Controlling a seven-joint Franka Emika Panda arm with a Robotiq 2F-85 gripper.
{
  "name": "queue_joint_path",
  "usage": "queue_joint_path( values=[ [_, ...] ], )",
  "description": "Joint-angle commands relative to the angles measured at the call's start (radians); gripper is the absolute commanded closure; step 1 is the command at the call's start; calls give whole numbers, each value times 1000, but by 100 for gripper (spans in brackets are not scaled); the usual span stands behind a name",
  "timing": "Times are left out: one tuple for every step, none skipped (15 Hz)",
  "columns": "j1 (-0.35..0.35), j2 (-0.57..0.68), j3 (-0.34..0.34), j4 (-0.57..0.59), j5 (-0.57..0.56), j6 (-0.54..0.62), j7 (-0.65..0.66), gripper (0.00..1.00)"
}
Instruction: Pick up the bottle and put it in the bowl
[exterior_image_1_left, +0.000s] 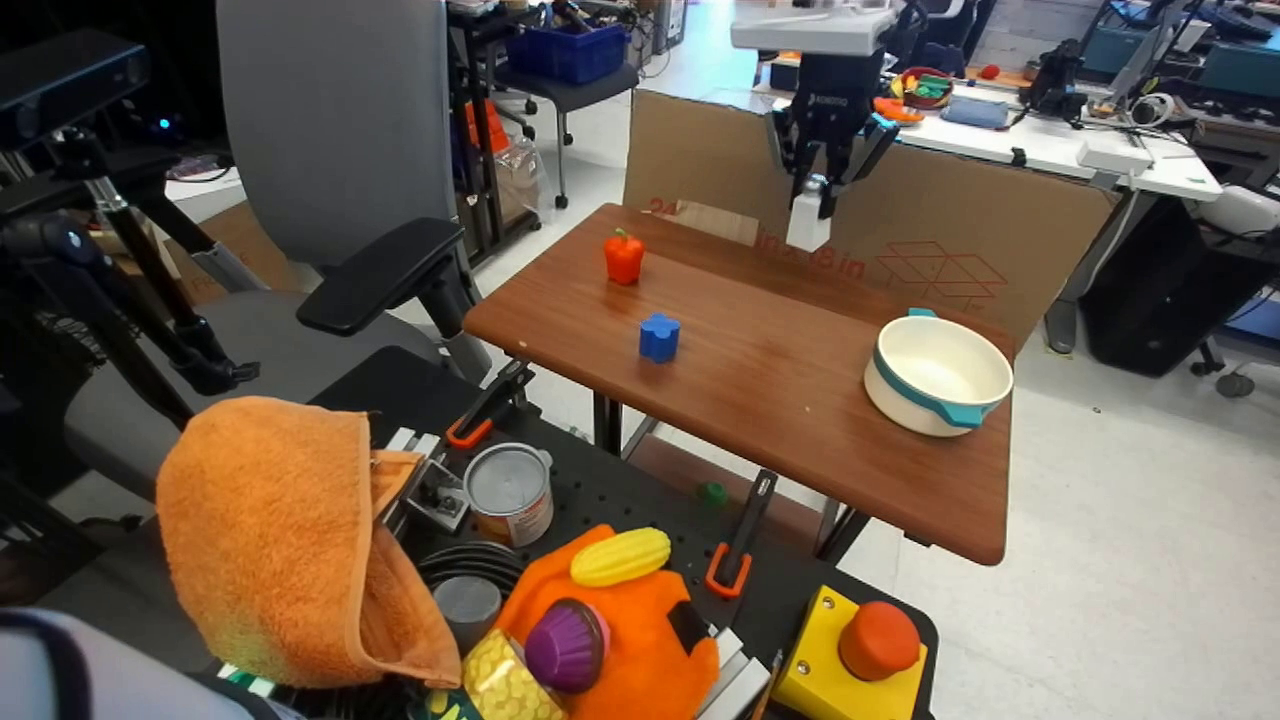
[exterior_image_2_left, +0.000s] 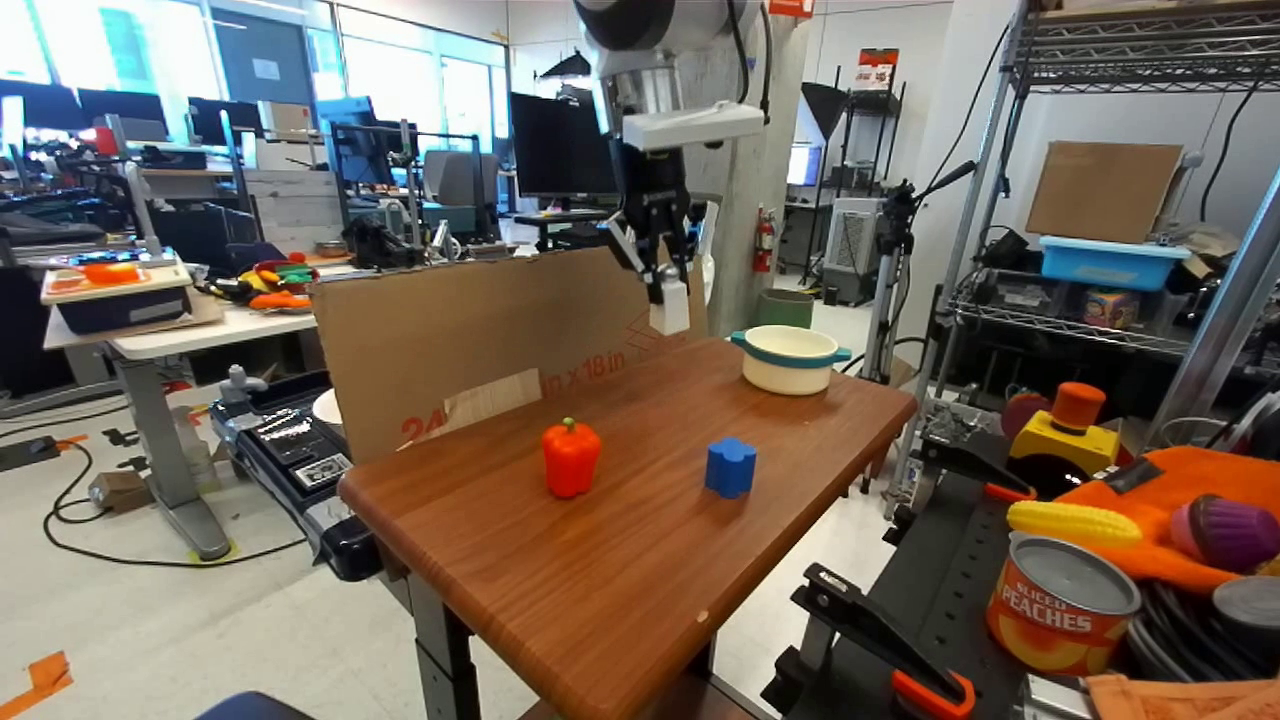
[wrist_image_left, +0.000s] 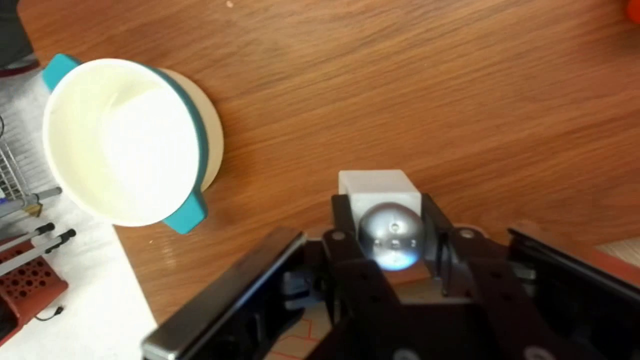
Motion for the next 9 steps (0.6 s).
queue_joint_path(
  values=[
    [-65, -131, 1, -100, 8, -9, -125, 91],
    [-85, -145, 1, -107, 13, -21, -157, 91],
    [-102, -154, -2, -115, 12, -25, -177, 91],
    [-120, -152, -6, -116, 14, -35, -193, 91],
    [-138, -140, -10, -108, 21, -53, -203, 91],
    [-152, -128, -15, -104, 22, -64, -202, 91],
    [-165, -116, -23, -99, 19, -73, -196, 91],
    [-173, -106, -33, -99, 10, -66, -183, 91],
    [-181, -92, -44, -97, 4, -52, -163, 91]
  ],
)
